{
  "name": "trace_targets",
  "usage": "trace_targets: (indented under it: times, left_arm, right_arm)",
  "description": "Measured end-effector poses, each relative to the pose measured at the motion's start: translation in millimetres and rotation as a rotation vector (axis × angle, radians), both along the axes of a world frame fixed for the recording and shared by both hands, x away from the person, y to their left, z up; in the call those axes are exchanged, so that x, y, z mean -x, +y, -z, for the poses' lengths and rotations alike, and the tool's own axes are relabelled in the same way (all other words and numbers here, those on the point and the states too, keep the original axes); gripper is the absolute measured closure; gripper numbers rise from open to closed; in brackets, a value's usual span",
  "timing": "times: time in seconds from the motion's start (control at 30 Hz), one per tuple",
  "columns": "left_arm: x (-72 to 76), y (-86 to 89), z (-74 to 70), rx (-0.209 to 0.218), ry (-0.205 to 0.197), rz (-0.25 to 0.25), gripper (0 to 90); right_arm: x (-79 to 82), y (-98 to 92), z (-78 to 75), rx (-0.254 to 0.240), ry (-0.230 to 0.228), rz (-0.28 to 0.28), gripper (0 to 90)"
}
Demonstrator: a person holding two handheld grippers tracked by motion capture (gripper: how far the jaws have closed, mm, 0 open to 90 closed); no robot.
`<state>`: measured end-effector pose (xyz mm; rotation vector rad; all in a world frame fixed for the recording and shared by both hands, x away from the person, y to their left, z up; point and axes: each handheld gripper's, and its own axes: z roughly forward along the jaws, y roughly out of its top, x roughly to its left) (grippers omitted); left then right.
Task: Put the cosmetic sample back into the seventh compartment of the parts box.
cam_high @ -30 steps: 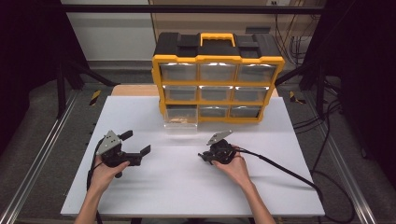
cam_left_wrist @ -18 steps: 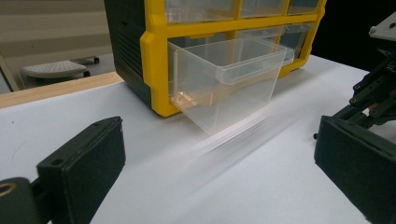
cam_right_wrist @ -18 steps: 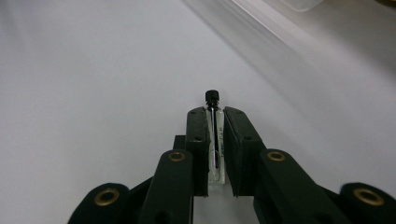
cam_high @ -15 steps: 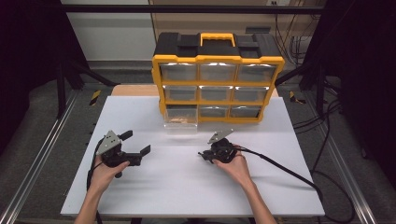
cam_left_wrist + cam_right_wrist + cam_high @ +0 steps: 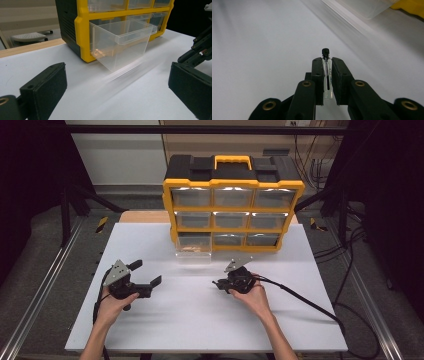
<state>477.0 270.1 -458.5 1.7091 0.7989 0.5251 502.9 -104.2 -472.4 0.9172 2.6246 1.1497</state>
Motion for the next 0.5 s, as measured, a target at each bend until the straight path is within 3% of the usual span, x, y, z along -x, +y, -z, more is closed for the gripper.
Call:
trace_targets:
  times: [0.5]
  left_arm:
    - [0.0, 0.4, 0.0, -0.001, -0.001, -0.001, 2.0]
  right_arm:
    - [0.9, -3.5, -16.6, -0.026, -0.032, -0.004, 80.8]
